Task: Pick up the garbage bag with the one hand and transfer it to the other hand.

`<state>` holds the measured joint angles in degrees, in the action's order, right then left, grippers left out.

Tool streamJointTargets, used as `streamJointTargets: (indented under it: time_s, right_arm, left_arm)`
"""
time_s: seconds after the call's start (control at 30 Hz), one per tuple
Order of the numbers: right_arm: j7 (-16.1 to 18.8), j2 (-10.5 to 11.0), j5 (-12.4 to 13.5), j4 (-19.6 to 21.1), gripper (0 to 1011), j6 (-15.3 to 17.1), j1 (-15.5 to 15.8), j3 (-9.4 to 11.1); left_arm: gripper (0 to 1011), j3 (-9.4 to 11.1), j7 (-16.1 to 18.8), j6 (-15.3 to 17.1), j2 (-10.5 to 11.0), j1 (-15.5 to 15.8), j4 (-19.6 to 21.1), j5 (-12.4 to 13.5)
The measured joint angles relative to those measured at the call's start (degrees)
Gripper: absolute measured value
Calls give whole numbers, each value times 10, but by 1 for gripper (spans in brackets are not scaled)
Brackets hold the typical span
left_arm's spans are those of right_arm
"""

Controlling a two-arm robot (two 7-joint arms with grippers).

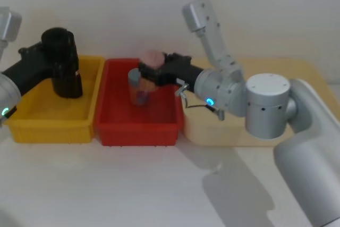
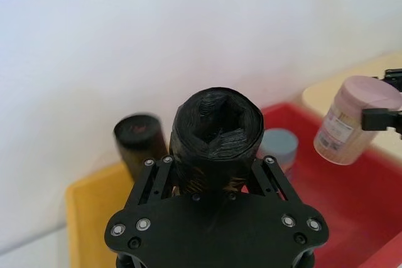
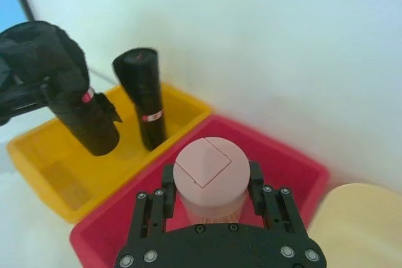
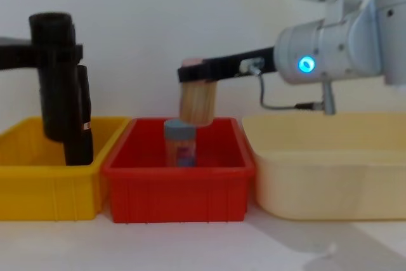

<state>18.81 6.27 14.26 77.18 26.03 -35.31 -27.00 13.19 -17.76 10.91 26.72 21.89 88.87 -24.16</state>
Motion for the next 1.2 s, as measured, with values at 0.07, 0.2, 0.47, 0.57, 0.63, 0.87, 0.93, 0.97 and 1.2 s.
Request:
streamJointTargets:
  time_s: [0.07, 0.2, 0.47, 0.57, 0.63, 0.87, 0.93, 0.97, 1.2]
  right_arm:
    - [-4, 5, 0, 13, 664, 2, 2, 5]
    - [-18, 21, -2, 47, 664, 13, 10, 21]
    - [-44, 50, -12, 98, 664, 36, 30, 49]
    - [-54, 61, -16, 114, 664, 47, 40, 62]
    - [-62, 69, -19, 125, 664, 55, 47, 71]
    - [-84, 93, -26, 147, 664, 78, 73, 102]
    - [-89, 100, -28, 152, 684, 84, 80, 110]
    - [-90, 102, -29, 154, 720, 86, 82, 112]
    - [-100, 114, -33, 164, 903, 97, 96, 128]
  left_arm:
    - [427, 0, -6, 3, -3, 5, 6, -7]
    - [426, 2, -17, 11, -11, 18, 12, -20]
    - [426, 19, -43, 26, -36, 53, 4, -45]
    - [426, 30, -54, 30, -49, 71, -8, -54]
    - [427, 38, -63, 33, -60, 85, -18, -60]
    - [426, 70, -89, 35, -101, 134, -63, -72]
    - [426, 79, -95, 34, -112, 147, -77, -74]
    - [426, 86, -100, 33, -123, 159, -90, -75]
    - [426, 116, -126, 17, -175, 216, -161, -80]
